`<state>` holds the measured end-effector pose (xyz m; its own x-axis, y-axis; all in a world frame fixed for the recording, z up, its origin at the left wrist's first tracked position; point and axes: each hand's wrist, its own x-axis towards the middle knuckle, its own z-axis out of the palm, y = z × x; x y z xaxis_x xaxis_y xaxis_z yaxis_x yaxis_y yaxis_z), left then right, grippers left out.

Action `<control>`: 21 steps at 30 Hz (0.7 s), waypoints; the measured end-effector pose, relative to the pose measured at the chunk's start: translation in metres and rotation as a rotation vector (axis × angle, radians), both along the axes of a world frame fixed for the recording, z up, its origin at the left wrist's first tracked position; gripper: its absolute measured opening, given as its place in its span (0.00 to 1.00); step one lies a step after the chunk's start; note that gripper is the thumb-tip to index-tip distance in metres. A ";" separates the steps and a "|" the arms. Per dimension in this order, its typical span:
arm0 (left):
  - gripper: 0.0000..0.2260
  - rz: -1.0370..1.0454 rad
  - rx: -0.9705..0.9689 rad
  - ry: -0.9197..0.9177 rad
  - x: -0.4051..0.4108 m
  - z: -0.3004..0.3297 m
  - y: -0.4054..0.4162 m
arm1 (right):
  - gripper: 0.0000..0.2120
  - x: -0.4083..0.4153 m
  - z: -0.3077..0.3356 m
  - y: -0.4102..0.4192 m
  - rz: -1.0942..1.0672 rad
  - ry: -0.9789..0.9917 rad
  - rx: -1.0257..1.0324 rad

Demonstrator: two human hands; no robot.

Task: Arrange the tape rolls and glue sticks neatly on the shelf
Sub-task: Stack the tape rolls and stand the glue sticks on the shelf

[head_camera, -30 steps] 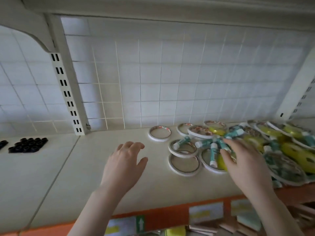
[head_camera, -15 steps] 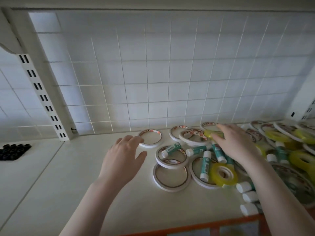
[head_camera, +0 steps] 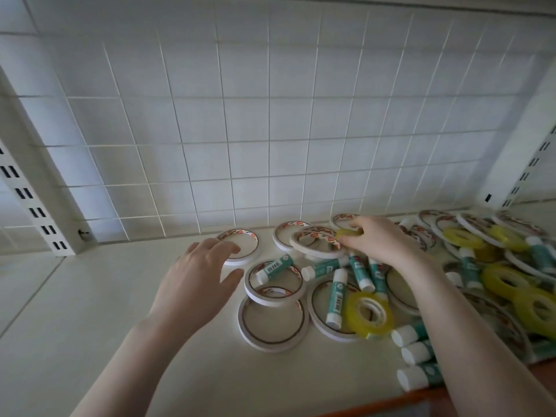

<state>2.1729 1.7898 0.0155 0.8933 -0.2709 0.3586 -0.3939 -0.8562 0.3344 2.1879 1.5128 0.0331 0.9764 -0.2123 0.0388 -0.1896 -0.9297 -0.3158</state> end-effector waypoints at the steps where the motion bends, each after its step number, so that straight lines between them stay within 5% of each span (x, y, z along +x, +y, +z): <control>1: 0.15 -0.005 0.003 -0.002 0.001 0.001 0.000 | 0.27 0.001 0.000 0.001 -0.012 -0.003 0.029; 21: 0.16 -0.369 0.236 -0.051 0.036 0.013 -0.071 | 0.30 -0.050 0.003 -0.009 0.117 -0.229 -0.125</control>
<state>2.2093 1.7184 0.0281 0.7040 -0.6485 0.2894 -0.6987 -0.7054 0.1191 2.1376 1.5041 0.0360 0.9567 -0.0787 0.2804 -0.0159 -0.9755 -0.2196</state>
